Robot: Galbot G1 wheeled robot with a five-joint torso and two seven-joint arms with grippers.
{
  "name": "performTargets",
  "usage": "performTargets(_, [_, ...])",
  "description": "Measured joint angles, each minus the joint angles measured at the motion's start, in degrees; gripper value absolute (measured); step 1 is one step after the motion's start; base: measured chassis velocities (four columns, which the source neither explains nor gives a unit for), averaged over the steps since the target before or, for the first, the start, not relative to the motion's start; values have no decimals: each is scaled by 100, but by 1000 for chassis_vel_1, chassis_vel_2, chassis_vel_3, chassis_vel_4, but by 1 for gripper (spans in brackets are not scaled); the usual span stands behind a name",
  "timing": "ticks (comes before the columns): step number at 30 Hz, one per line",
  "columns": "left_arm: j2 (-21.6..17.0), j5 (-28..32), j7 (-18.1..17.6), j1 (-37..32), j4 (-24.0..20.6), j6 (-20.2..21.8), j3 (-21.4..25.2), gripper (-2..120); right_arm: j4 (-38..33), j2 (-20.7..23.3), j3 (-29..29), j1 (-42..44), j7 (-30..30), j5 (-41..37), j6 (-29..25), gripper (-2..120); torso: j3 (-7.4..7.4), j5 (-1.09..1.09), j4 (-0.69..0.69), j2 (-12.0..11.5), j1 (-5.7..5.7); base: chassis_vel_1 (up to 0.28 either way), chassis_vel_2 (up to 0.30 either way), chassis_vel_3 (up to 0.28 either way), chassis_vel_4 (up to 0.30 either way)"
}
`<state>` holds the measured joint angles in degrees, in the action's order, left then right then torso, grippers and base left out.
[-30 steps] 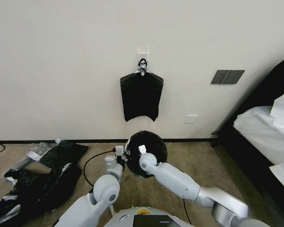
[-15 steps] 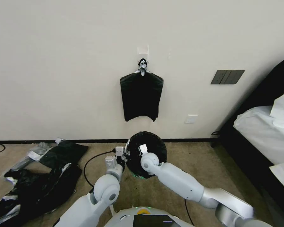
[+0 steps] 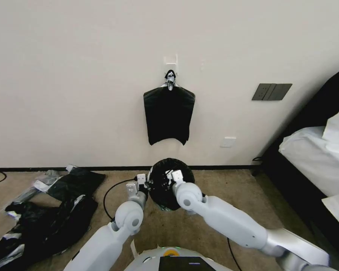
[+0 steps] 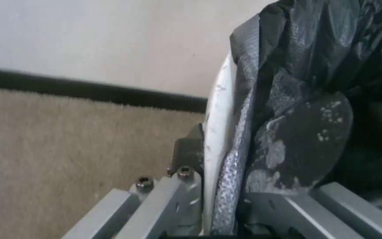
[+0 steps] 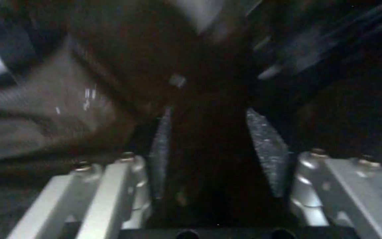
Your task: Place a trash bag onto the trash bin.
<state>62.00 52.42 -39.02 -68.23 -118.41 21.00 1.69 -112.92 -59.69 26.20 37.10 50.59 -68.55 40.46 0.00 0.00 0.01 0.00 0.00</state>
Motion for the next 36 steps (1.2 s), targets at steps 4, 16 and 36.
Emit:
performTargets(4, [87,298,-7,40,247,18,109,2,-597,365,-332,236,-506,420,-3,67,0,1,-1,0,0,0,0,0,0])
performTargets(16, [223,802,175,-1,769,17,289,2,-1669,905,-1372,1750,-1918,2705,-1186,100,0,0,-1,0,0,0,0,0,0])
performTargets(36, [176,945,45,-41,761,315,247,6,-1502,347,-2395,3096,-2325,4051,-1853,100,0,-1,0,0,0,0,0,0,0])
